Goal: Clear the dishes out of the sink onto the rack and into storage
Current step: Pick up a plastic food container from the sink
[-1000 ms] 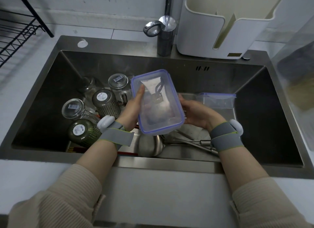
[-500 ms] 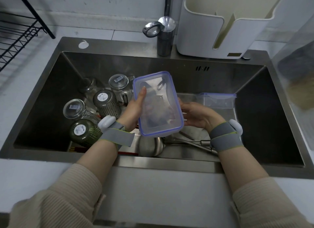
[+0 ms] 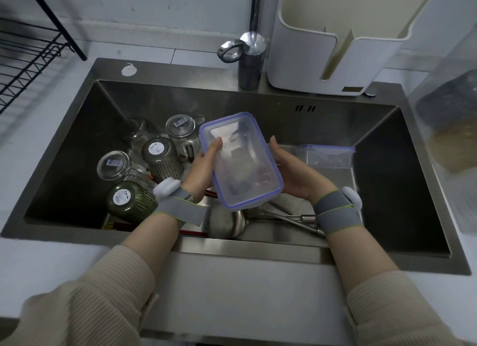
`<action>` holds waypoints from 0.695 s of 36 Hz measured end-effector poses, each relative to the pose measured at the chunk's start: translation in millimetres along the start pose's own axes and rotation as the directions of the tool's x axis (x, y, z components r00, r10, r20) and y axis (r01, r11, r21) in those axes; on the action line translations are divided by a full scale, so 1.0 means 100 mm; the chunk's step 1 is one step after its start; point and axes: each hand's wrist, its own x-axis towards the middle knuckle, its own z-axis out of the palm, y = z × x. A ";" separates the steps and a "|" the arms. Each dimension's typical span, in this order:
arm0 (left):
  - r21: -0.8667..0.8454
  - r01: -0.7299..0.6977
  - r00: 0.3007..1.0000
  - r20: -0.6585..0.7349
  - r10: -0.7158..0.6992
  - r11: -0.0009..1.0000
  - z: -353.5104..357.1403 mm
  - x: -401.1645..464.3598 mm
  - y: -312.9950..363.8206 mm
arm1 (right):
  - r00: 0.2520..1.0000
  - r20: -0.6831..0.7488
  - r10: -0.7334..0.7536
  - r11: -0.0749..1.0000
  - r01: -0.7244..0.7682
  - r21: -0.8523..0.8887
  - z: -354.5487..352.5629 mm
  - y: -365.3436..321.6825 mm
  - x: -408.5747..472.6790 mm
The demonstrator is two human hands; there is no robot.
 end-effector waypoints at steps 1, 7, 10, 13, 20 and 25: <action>0.001 0.018 1.000 -0.015 -0.018 1.000 0.00 -0.01 -0.01 | 1.000 0.015 -0.017 1.000 0.017 0.007 0.01 0.00 -0.01; -0.013 0.059 0.990 -0.130 -0.060 0.998 -0.05 -0.03 0.00 | 0.997 -0.017 -0.074 0.996 0.075 0.042 0.07 -0.01 -0.06; -0.023 0.045 0.982 -0.184 -0.048 0.999 -0.08 -0.06 0.01 | 0.998 -0.044 -0.045 0.993 0.049 0.107 0.09 0.02 -0.07; -0.066 0.035 0.962 -0.268 -0.052 0.997 -0.10 -0.08 0.03 | 0.999 -0.050 0.000 0.991 0.007 0.136 0.13 0.06 -0.10; -0.102 -0.007 0.891 -0.452 -0.040 0.995 -0.20 -0.17 0.32 | 0.995 -0.094 0.024 0.990 -0.011 0.137 0.43 -0.28 -0.13; -0.121 -0.088 0.842 -0.539 0.009 0.989 -0.34 -0.26 0.69 | 0.985 -0.149 -0.088 0.994 0.097 0.052 0.76 -0.67 -0.15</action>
